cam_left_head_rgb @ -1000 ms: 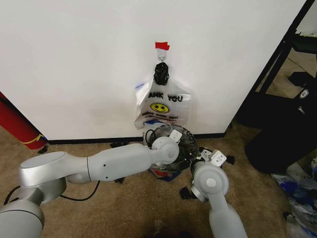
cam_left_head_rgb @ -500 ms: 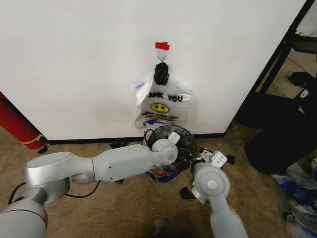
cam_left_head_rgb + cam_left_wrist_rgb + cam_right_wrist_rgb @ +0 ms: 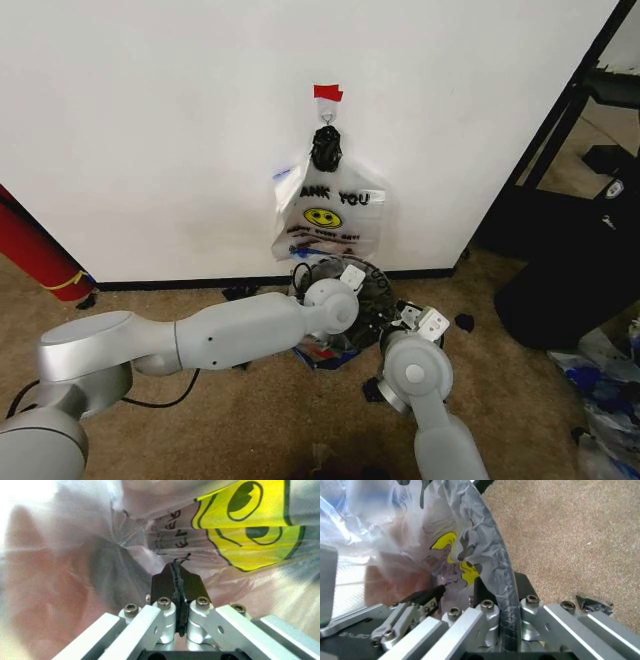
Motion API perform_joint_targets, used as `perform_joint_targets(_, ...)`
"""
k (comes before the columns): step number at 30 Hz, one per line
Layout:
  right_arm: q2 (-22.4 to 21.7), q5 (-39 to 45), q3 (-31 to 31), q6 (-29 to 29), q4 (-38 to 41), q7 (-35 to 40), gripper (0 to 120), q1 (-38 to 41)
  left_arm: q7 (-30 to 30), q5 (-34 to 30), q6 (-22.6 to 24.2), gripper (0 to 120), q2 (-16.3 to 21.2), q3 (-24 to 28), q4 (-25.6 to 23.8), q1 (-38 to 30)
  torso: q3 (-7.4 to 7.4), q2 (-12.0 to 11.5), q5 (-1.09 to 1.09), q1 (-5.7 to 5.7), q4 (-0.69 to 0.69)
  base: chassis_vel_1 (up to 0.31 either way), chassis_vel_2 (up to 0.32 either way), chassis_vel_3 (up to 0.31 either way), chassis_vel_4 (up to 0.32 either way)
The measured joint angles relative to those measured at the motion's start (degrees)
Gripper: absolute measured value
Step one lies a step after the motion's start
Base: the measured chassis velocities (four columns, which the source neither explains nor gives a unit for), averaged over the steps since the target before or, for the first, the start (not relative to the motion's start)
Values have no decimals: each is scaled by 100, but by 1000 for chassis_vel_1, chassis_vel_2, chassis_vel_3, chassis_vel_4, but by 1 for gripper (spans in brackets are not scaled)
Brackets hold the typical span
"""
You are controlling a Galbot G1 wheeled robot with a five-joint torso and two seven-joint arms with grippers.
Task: Pick up the garbage bag from the wall and place it over the trash bin.
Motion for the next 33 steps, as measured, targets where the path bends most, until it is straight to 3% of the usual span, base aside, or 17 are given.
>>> perform_joint_targets(12,-46,-140,-114,-53,146,-76,0,-162,-7,103,0,0,-325,49,666,103,0,0,0,0,-2,0,0,0,0)
perform_joint_targets(33,2,-95,-255,-67,334,7,0,-171,173,677,0,0,-473,304,1223,229,0,0,0,0,-1,0,0,0,0)
